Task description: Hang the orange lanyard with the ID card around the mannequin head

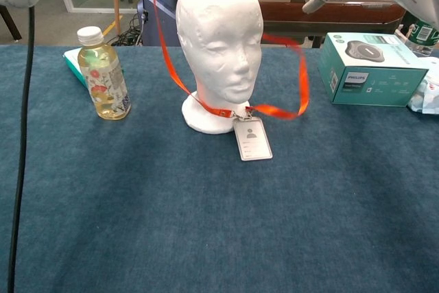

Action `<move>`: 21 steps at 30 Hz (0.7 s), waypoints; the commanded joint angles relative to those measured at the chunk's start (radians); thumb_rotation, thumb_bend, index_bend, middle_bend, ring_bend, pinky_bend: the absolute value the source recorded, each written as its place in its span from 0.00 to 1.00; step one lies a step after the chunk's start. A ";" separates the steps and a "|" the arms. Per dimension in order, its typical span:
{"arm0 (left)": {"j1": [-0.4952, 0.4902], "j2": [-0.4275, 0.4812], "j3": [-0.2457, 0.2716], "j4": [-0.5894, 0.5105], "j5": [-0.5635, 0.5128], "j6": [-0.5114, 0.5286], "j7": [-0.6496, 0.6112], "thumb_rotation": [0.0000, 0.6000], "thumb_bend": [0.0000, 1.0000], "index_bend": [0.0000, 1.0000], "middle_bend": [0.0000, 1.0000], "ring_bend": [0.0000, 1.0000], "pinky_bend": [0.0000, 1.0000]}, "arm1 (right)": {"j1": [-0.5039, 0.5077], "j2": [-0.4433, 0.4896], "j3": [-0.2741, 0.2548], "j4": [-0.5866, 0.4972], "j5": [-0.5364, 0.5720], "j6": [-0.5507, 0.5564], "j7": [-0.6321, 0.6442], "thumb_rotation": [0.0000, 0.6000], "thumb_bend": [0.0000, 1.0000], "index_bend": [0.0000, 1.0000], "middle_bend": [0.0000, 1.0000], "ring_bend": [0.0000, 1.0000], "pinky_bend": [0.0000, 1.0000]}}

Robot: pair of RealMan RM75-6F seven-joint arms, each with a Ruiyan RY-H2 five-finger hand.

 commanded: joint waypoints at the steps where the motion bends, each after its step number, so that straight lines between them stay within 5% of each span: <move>1: 0.008 0.008 -0.003 -0.013 0.012 0.002 -0.011 0.90 0.12 0.00 0.89 0.98 0.98 | -0.004 0.009 -0.007 -0.020 -0.013 0.000 0.009 1.00 0.01 0.13 0.95 0.93 1.00; 9: 0.057 0.068 -0.014 -0.130 0.070 0.026 -0.065 0.91 0.12 0.00 0.85 0.96 0.96 | -0.037 0.067 -0.034 -0.138 -0.069 0.014 0.029 1.00 0.00 0.10 0.93 0.92 1.00; 15: 0.127 0.159 0.006 -0.301 0.139 0.060 -0.100 0.88 0.12 0.00 0.78 0.90 0.94 | -0.105 0.153 -0.108 -0.293 -0.183 0.056 0.042 1.00 0.00 0.10 0.86 0.85 0.99; 21: 0.207 0.265 0.032 -0.494 0.220 0.096 -0.140 0.78 0.12 0.00 0.73 0.81 0.93 | -0.189 0.255 -0.193 -0.440 -0.302 0.089 0.062 1.00 0.01 0.17 0.74 0.73 0.88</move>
